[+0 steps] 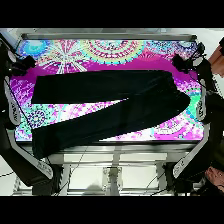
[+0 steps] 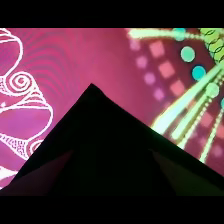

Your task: Fold the clothes and pants, and hang the long-sleeved shirts on hangers.

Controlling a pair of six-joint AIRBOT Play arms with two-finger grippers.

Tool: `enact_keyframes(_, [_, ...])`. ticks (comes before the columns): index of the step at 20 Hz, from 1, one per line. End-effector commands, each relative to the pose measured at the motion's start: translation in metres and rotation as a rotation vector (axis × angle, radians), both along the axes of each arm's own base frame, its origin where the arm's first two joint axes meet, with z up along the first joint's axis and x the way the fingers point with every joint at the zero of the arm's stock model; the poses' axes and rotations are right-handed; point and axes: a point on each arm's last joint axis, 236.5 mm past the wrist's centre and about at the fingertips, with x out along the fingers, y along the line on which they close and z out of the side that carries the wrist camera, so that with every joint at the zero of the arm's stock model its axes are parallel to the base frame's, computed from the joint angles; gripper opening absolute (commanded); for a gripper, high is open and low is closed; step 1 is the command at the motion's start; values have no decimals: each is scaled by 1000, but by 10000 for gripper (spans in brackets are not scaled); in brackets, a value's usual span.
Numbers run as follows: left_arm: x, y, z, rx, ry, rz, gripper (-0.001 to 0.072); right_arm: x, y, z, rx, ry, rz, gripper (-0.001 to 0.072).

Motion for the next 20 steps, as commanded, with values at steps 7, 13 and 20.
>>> enact_keyframes(7, [-94,31,65,263,284,-85,522,-82,-5,37,-68,238,255,394])
enact_keyframes(13, [-170,3,109,291,416,-249,521,-189,59,38,-42,502,599,169])
enact_keyframes(20, [-312,-12,2,113,672,-278,512,-251,89,30,-21,547,637,15])
